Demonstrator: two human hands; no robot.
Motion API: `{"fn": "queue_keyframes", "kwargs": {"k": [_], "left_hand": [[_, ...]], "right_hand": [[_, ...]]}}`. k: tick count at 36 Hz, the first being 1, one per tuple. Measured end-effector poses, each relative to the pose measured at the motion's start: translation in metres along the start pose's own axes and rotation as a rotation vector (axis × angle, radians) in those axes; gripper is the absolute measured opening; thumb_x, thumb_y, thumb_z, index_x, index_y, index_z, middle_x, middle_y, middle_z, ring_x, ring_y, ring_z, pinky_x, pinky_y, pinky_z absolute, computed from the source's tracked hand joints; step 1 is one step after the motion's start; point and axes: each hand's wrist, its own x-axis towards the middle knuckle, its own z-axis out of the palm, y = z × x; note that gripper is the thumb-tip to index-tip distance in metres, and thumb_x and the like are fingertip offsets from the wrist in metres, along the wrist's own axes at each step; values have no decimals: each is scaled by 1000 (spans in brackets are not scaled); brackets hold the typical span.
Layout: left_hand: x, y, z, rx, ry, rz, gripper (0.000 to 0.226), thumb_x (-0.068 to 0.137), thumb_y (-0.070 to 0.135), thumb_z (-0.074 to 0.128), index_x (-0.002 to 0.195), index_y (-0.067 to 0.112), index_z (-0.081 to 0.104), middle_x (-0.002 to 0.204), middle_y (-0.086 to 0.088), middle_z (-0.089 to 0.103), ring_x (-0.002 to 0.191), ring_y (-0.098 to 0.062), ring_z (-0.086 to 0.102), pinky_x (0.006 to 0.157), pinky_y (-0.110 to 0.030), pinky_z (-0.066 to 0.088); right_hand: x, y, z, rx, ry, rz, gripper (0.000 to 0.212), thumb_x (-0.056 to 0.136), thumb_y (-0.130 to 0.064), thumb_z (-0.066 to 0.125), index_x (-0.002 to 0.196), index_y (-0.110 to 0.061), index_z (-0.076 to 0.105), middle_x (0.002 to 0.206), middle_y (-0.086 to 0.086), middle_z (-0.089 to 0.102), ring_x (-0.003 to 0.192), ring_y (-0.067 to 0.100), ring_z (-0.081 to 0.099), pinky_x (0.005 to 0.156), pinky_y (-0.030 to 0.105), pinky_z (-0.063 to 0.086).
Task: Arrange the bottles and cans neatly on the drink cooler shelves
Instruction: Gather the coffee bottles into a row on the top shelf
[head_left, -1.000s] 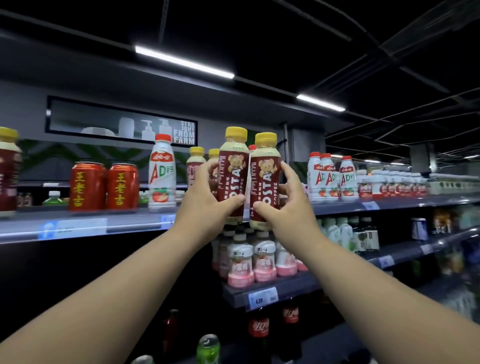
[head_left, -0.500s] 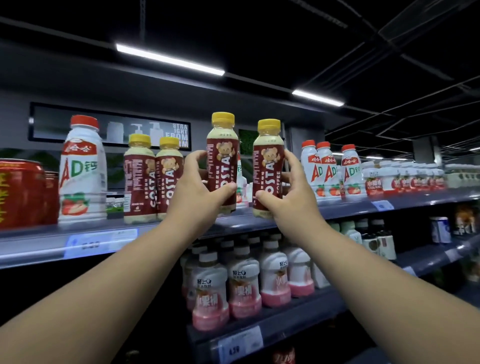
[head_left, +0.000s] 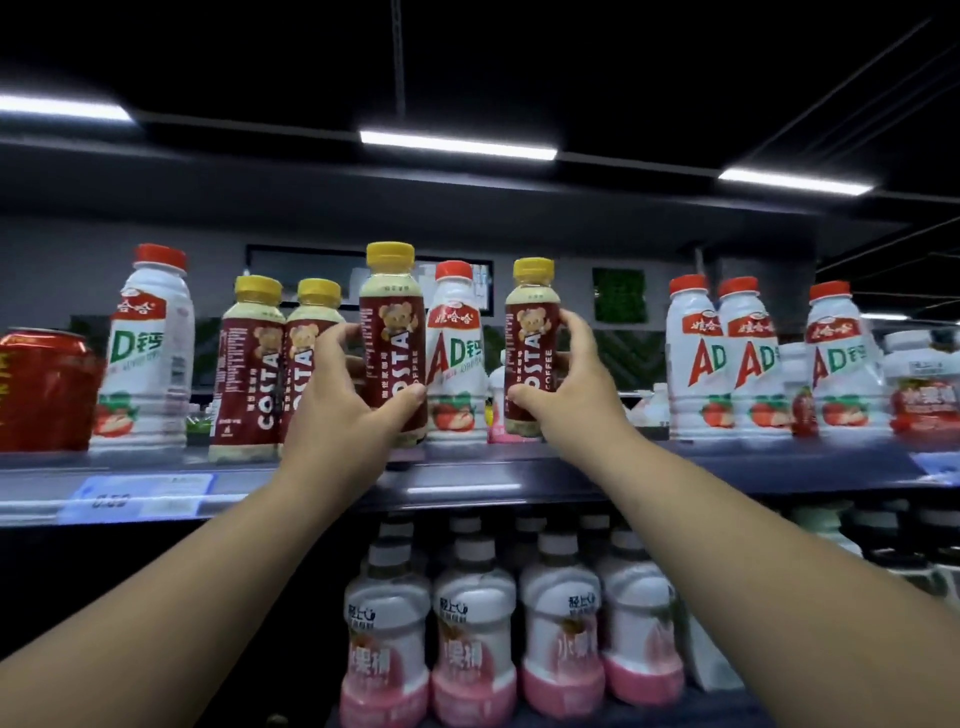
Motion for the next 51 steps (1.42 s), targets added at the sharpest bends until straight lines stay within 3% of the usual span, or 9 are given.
{"fn": "queue_keyframes", "kwargs": {"k": [5,16,30,35,39,42,44,48,51], "left_hand": [[-8,0,5,71,108,-17,76,74,54,71,136,40,30,123,2,60,106,-24,62,92,-52,52],[-9,0,12,267,93,-4,69,88,50,64,143,34,25,134,1,56,108,-18,57,90,-44,50],[-9,-3,8,280,42,0,65,91,53,55,143,30,22,132,0,55,106,-22,59,83,-43,51],[-9,-4,8,248,44,2,64,92,52,56,142,31,23,136,-1,53,110,-25,58,84,-42,49],[-10,-4,6,203,72,16,65,90,50,59,141,32,24,137,0,50,112,-23,56,85,-40,47],[-8,-1,1,159,96,6,63,88,52,60,137,37,23,134,0,50,115,-23,55,89,-43,49],[-6,0,-4,132,109,11,60,87,53,60,134,39,25,127,4,50,115,-21,54,89,-41,48],[-3,2,-14,108,112,1,56,87,49,64,128,39,28,118,9,49,108,-20,56,84,-39,47],[-2,3,-20,91,97,-17,54,85,50,65,124,45,27,121,6,54,105,-21,59,89,-46,51]], "right_hand": [[3,12,15,-64,-130,-14,88,78,-26,79,138,-54,20,118,-13,60,106,17,64,93,46,54],[-7,9,14,-188,-120,-45,102,76,-47,79,150,-38,8,133,-1,49,111,22,56,93,47,52],[-2,0,14,-205,-75,72,99,75,-32,78,149,-36,11,128,3,50,108,24,56,92,48,52],[0,-25,10,-232,158,-130,88,82,-38,74,152,-28,22,147,-1,33,134,20,31,112,41,34],[5,-59,20,-131,169,-291,76,88,-30,69,151,-28,27,149,-4,35,136,13,33,112,34,35],[12,-78,31,-38,90,-273,78,89,-28,69,152,-33,24,147,-6,35,119,7,38,94,18,43],[20,-84,40,-13,39,-223,81,89,-26,70,154,-33,21,148,-5,35,109,4,34,75,6,36],[29,-85,57,-15,3,-116,95,84,-27,76,156,-32,13,146,2,37,118,21,49,94,39,53],[32,-80,67,-25,-34,-41,102,82,-24,79,157,-31,9,144,5,38,118,26,52,96,43,52]]}}
